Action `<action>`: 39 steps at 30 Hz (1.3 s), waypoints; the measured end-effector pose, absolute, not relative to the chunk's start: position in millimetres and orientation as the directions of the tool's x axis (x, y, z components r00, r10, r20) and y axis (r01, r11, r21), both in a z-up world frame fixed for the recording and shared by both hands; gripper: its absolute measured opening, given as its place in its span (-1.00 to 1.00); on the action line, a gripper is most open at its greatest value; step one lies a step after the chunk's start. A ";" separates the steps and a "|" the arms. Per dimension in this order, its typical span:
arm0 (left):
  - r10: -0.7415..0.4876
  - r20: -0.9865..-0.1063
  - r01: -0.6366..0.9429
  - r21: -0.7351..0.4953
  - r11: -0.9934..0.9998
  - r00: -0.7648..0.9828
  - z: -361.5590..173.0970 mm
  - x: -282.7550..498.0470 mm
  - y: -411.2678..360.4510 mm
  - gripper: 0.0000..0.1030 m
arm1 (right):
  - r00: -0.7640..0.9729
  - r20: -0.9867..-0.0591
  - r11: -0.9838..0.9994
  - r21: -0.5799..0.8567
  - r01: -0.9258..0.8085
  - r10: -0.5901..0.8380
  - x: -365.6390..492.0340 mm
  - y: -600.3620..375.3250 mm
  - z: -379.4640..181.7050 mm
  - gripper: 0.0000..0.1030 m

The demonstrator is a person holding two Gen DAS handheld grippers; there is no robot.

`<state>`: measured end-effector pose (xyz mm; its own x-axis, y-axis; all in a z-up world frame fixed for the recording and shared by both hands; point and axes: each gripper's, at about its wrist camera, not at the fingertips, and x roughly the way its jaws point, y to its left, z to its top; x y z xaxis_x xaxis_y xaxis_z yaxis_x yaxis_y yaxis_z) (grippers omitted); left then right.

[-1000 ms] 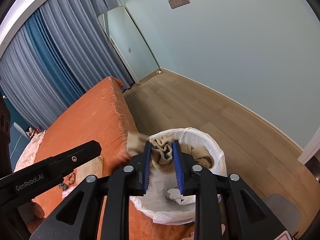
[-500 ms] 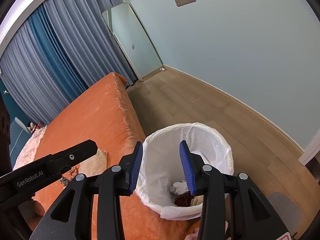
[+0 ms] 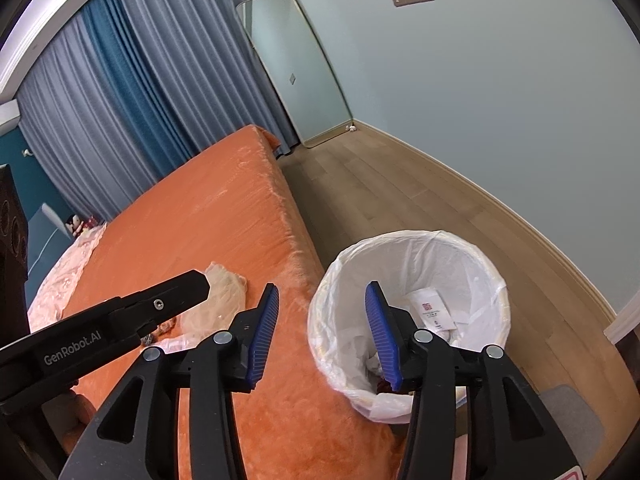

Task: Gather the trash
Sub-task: 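Move both open tools back over the bed toward the leopard-print scrunchie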

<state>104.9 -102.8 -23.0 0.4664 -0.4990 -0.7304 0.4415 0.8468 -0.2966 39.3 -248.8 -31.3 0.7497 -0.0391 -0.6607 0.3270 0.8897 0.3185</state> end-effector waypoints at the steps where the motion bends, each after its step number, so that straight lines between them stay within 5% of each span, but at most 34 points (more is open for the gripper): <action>1: -0.496 -0.731 0.433 -0.299 0.850 0.468 -24.0 105.9 -97.0 -0.09 | 0.748 -0.663 0.894 0.315 0.320 -0.034 40.8 -244.0 -32.0 -0.14; 39: -0.281 -0.813 -0.022 -0.339 0.940 0.510 -111.9 167.2 171.0 0.00 | 0.608 -0.789 0.973 0.198 0.117 0.088 130.2 -71.5 -98.3 0.21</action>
<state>167.2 171.0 -111.9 0.5105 -0.2810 -0.8127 -0.0223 0.9405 -0.3392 130.2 -71.5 -98.3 0.6078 0.0877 -0.7892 0.1172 0.9731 0.1983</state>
